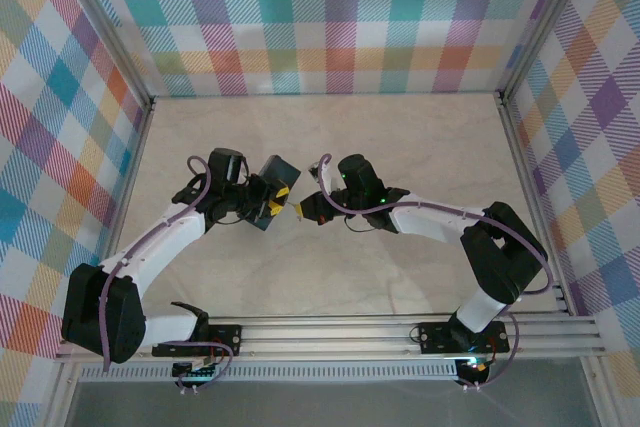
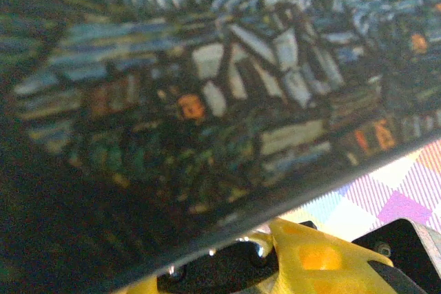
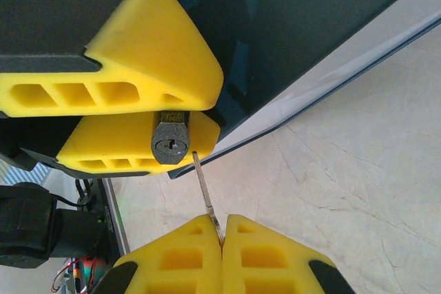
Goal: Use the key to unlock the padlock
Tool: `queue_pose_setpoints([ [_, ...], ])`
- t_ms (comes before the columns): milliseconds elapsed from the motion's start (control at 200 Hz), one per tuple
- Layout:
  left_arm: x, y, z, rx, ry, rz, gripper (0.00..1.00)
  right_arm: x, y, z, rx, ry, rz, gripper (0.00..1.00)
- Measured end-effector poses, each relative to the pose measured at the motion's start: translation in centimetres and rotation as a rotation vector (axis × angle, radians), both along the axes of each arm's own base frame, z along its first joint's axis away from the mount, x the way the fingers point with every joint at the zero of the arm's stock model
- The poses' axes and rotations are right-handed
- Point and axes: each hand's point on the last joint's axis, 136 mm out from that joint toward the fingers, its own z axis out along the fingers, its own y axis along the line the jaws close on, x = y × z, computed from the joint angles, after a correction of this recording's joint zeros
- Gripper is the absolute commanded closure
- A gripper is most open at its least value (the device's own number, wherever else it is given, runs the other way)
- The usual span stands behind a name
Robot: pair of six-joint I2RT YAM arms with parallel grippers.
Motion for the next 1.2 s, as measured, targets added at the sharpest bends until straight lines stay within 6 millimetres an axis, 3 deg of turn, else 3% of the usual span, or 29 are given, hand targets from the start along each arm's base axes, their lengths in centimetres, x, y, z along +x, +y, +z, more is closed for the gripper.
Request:
queue_pose_setpoints([
  [955, 0.0, 0.7, 0.0, -0.001, -0.003, 0.019, 0.99, 0.2, 0.7, 1.5, 0.046, -0.028, 0.019, 1.00],
  [1200, 0.0, 0.8, 0.2, -0.003, -0.010, 0.021, 0.99, 0.3, 0.9, 1.1, 0.043, -0.020, 0.025, 1.00],
])
